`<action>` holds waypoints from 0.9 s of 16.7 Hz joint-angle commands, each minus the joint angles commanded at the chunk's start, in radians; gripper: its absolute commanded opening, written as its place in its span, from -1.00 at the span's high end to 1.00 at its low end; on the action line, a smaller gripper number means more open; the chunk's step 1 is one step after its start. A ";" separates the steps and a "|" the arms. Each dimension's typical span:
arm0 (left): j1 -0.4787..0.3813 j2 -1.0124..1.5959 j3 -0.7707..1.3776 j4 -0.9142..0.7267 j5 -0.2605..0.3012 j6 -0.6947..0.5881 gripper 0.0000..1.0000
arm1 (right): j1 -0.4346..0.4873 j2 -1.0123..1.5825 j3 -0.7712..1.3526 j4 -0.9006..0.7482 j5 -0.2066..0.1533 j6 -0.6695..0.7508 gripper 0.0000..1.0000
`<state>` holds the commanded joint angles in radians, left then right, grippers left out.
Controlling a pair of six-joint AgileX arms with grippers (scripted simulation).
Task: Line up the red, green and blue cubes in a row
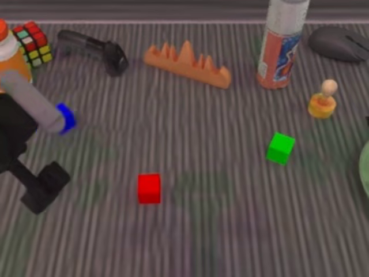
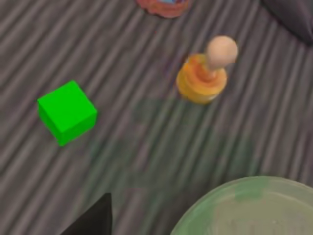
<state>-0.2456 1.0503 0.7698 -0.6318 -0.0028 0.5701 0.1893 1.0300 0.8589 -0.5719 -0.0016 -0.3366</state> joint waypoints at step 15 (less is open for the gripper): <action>0.264 -1.036 -0.762 0.622 0.002 -0.561 -1.00 | 0.199 1.144 0.935 -0.611 0.004 -0.363 -1.00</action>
<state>0.0181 0.0141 0.0083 -0.0101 -0.0005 0.0090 0.3883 2.1742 1.7943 -1.1826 0.0028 -0.6993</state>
